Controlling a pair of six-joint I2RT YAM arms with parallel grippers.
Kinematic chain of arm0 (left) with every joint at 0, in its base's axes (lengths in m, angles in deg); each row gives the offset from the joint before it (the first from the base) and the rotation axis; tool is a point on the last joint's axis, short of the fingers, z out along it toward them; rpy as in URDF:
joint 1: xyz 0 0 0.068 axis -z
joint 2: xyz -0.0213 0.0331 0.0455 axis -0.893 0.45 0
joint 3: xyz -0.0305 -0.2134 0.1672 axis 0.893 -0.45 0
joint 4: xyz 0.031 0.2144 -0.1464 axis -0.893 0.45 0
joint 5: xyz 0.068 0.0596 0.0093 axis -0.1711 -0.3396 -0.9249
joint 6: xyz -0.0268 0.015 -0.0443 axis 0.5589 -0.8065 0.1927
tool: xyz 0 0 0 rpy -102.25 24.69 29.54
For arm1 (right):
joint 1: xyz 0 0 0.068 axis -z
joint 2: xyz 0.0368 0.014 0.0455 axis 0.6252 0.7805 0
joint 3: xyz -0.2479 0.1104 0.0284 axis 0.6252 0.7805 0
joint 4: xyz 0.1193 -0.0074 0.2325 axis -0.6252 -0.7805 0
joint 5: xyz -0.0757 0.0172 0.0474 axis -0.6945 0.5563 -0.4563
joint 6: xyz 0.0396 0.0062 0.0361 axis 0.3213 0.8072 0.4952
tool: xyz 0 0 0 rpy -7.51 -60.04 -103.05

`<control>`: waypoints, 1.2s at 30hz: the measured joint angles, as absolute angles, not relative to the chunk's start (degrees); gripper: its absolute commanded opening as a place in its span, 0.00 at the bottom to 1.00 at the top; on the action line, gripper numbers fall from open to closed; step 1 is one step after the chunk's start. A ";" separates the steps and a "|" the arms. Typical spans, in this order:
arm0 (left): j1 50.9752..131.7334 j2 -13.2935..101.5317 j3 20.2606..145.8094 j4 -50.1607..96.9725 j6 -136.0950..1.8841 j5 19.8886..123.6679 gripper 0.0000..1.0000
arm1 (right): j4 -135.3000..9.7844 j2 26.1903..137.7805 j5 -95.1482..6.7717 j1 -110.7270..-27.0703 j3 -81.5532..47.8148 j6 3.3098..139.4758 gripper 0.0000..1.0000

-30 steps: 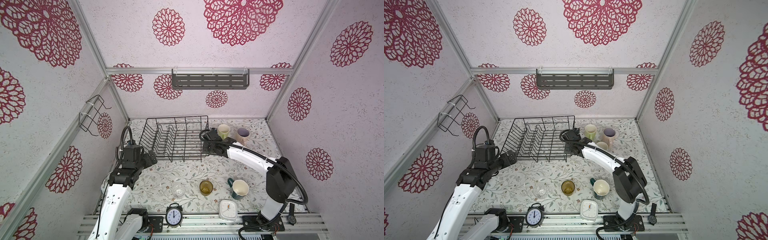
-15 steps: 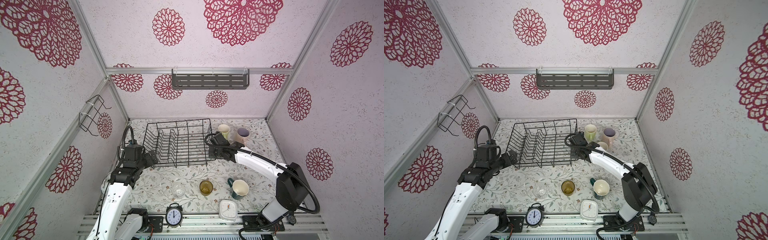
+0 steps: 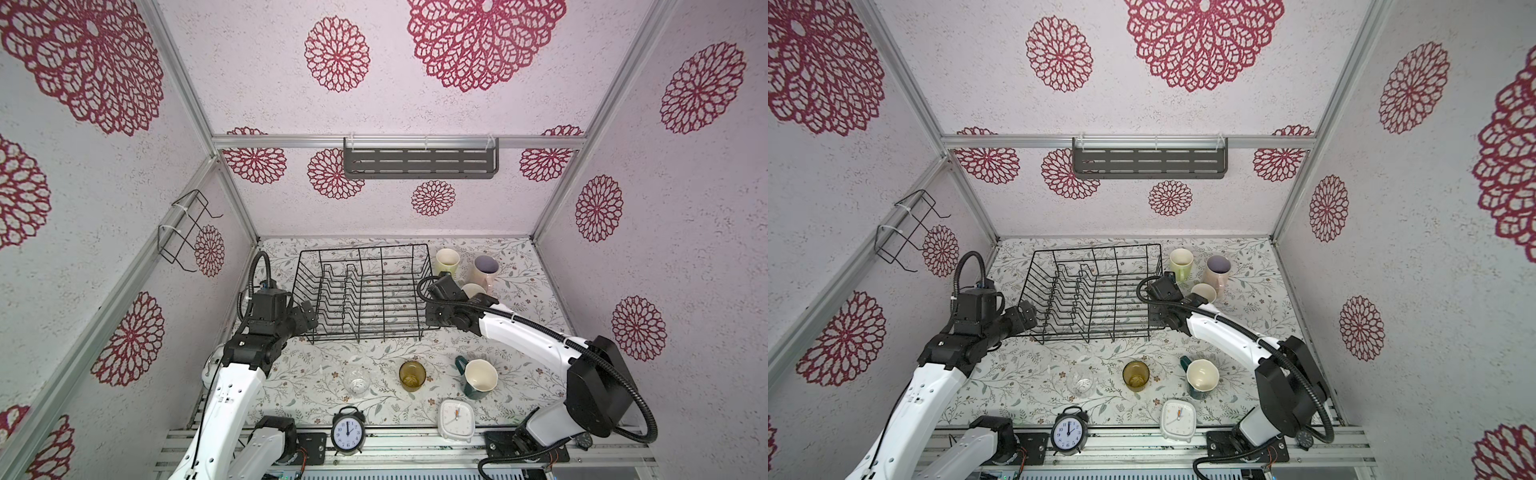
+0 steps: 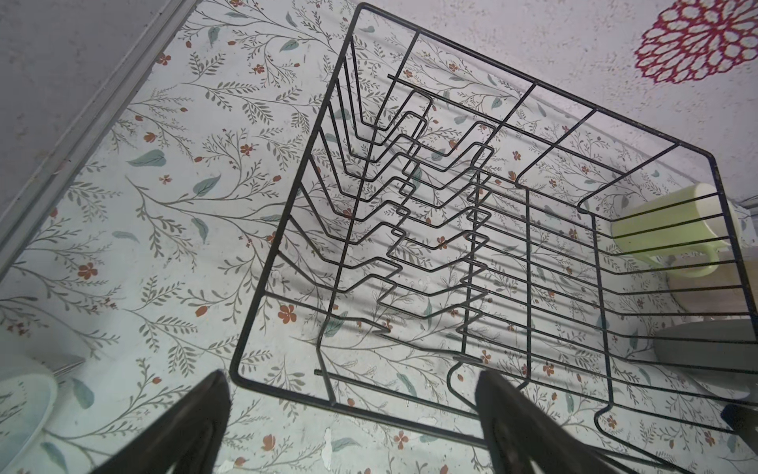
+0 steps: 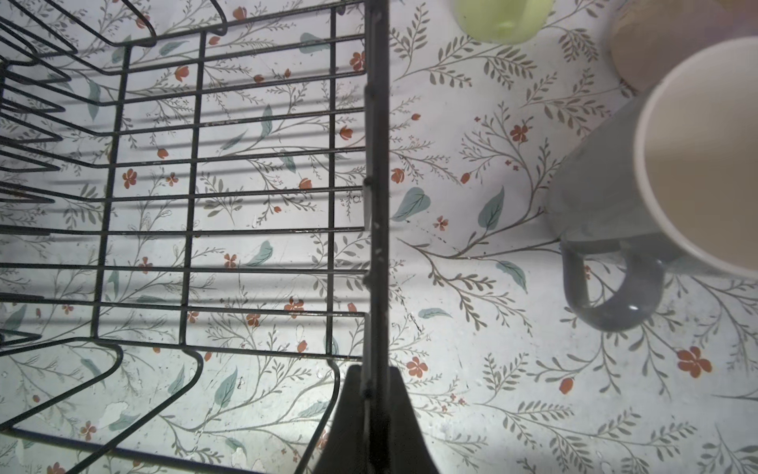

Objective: Load cups into a dish rack
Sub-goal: Move the dish rack to the top-center of the table.

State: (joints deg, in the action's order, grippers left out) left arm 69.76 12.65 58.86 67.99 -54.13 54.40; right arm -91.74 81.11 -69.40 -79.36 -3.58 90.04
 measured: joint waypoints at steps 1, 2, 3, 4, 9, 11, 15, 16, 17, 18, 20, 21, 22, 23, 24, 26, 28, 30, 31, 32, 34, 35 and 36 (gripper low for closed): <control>69.89 12.65 58.68 67.95 -54.02 54.53 0.97 | -91.63 81.08 -69.40 -79.36 -3.34 90.06 0.11; 70.00 12.65 58.49 67.95 -53.82 54.66 0.97 | -91.48 81.00 -69.53 -79.36 -3.08 90.06 0.15; 70.13 12.65 58.11 67.92 -53.63 54.90 0.97 | -91.43 80.89 -69.90 -79.34 -2.70 89.23 0.20; 70.22 12.61 57.72 67.97 -53.37 55.19 0.97 | -92.20 80.74 -70.47 -79.34 -2.09 88.42 0.21; 70.61 12.00 56.82 68.21 -51.66 57.37 0.97 | -94.54 79.14 -71.65 -78.79 0.88 85.62 0.34; 70.65 11.47 56.82 68.03 -50.68 58.62 0.97 | -95.13 78.77 -72.02 -78.27 1.19 85.12 0.35; 70.85 10.38 56.82 67.68 -48.45 60.43 0.97 | -95.37 78.68 -72.13 -77.79 1.19 84.84 0.35; 70.94 10.16 56.82 67.62 -47.88 60.67 0.97 | -95.43 78.64 -72.13 -77.77 1.19 84.68 0.35; 71.05 9.97 56.82 67.49 -47.33 61.02 0.97 | -95.50 78.55 -72.13 -77.74 1.19 84.53 0.35; 71.18 9.81 56.82 67.40 -46.90 61.35 0.97 | -95.59 78.40 -72.11 -77.70 1.16 84.42 0.35; 71.59 9.62 56.82 67.22 -46.15 61.90 0.97 | -95.96 77.72 -72.11 -77.57 1.14 84.14 0.36; 71.88 9.55 56.82 67.07 -45.87 62.14 0.97 | -96.24 77.24 -72.13 -77.46 1.08 83.94 0.38; 72.18 9.51 56.82 66.96 -45.63 62.31 0.97 | -96.68 76.82 -72.13 -77.31 0.90 83.79 0.39; 72.56 9.49 56.82 66.90 -45.37 62.51 0.97 | -97.31 76.32 -72.18 -77.09 0.55 83.46 0.41; 73.04 9.49 56.82 66.88 -45.15 62.75 0.97 | -97.66 75.88 -72.20 -76.83 0.18 83.26 0.44; 73.89 9.53 56.82 66.90 -44.99 63.08 0.97 | -97.93 75.03 -72.15 -76.10 -0.58 82.41 0.49; 74.83 9.70 56.85 66.94 -44.93 63.17 0.97 | -97.90 74.31 -71.80 -75.16 -1.28 82.02 0.49; 75.83 10.18 57.02 67.14 -44.93 63.10 0.97 | -97.86 74.09 -70.95 -73.72 -2.46 81.97 0.49; 76.31 10.45 57.22 67.29 -44.91 63.08 0.97 | -97.75 74.09 -70.80 -73.02 -3.03 82.00 0.50; 76.99 10.84 57.50 67.51 -44.88 62.97 0.97 | -97.53 74.09 -70.69 -72.21 -3.62 82.02 0.50; 78.11 11.23 57.87 67.81 -44.80 62.86 0.97 | -97.18 74.05 -70.65 -70.77 -4.63 82.11 0.50; 78.81 11.37 58.00 67.99 -44.73 62.77 0.97 | -97.01 74.05 -70.69 -69.98 -5.13 82.43 0.50; 79.40 11.47 58.07 68.06 -44.67 62.69 0.97 | -96.96 74.05 -70.95 -69.13 -5.65 83.13 0.50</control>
